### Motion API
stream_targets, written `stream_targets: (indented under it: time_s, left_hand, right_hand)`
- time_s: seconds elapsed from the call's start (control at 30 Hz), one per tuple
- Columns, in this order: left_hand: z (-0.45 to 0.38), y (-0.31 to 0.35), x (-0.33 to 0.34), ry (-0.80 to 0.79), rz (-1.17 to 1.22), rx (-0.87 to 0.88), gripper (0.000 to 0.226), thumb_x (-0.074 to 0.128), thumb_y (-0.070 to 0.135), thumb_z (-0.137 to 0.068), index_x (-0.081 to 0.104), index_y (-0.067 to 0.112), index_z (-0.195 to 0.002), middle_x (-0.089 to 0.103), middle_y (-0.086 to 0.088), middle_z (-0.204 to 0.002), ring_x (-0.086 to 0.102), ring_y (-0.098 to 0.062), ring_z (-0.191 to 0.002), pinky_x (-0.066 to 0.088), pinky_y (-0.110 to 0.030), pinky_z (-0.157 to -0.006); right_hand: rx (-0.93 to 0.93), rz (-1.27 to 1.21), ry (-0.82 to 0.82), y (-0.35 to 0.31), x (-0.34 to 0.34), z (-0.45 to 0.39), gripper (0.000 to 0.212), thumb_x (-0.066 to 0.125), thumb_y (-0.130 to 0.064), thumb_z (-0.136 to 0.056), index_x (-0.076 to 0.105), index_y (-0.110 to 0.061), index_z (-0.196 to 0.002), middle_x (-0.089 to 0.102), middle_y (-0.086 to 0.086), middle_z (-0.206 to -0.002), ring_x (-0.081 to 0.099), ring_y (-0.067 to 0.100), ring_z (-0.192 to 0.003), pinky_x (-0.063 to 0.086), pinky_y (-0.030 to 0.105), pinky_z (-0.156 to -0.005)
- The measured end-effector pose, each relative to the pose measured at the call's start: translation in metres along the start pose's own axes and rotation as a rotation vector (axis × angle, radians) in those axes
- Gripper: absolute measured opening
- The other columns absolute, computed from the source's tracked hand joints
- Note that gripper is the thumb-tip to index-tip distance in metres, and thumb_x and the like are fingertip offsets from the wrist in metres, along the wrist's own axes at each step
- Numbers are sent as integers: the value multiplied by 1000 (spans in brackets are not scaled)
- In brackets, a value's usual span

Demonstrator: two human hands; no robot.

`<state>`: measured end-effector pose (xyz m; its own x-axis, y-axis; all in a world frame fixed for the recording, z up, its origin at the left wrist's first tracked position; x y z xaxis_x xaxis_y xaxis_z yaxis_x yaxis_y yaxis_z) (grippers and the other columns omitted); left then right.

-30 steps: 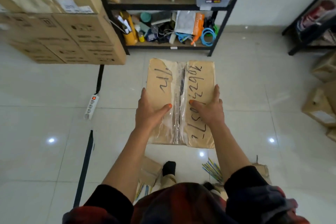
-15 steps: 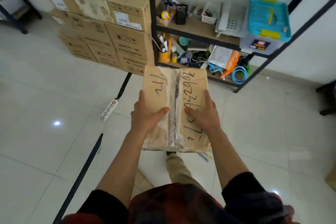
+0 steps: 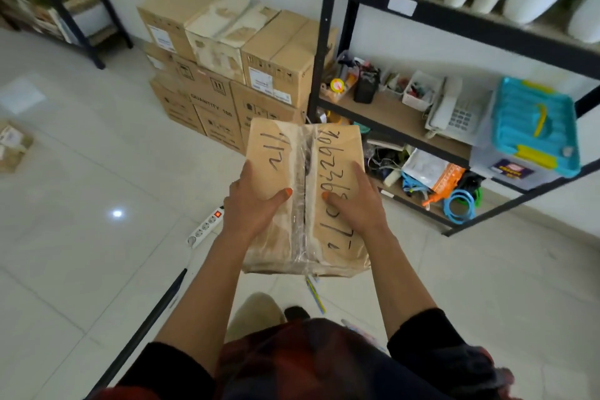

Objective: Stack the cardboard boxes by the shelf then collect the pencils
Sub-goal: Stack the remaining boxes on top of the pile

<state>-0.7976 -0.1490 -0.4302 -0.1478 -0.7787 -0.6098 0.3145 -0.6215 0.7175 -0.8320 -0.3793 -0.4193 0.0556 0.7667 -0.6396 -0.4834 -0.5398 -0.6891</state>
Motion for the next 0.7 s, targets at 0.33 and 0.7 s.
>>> stream_targets:
  time_s: [0.33,0.7]
  left_hand:
    - [-111,-11,-91,25,130,4,100,68,60,-80,9,32,-155,29,-2,-155,34,-29,-140,32,-49,-113]
    - [-273,16,-233,75,187,106,102,70,62,-75,14,32,-155,30,1,-157,31,-24,-143,29,-47,-116]
  right_hand:
    - [-86,1,-48,-125,54,-90,88,71,-52,-79,23,-38,-152,25,-4,-158,31,22,-141,31,42,-110]
    - [-196,-109,28,-294,117,-177,84,74,-40,-82,29,-32,-152,32,-2,-153,34,19,-138,31,32,-108]
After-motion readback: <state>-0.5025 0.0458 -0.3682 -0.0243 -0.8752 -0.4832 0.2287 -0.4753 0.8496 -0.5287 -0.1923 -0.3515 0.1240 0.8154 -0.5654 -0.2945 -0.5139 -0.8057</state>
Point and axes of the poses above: each hand's wrist, its own z-axis away from the middle knuckle, its own x-axis out of the palm, y = z × x, the point moved 4 cm from there along -z, towards the middle knuckle
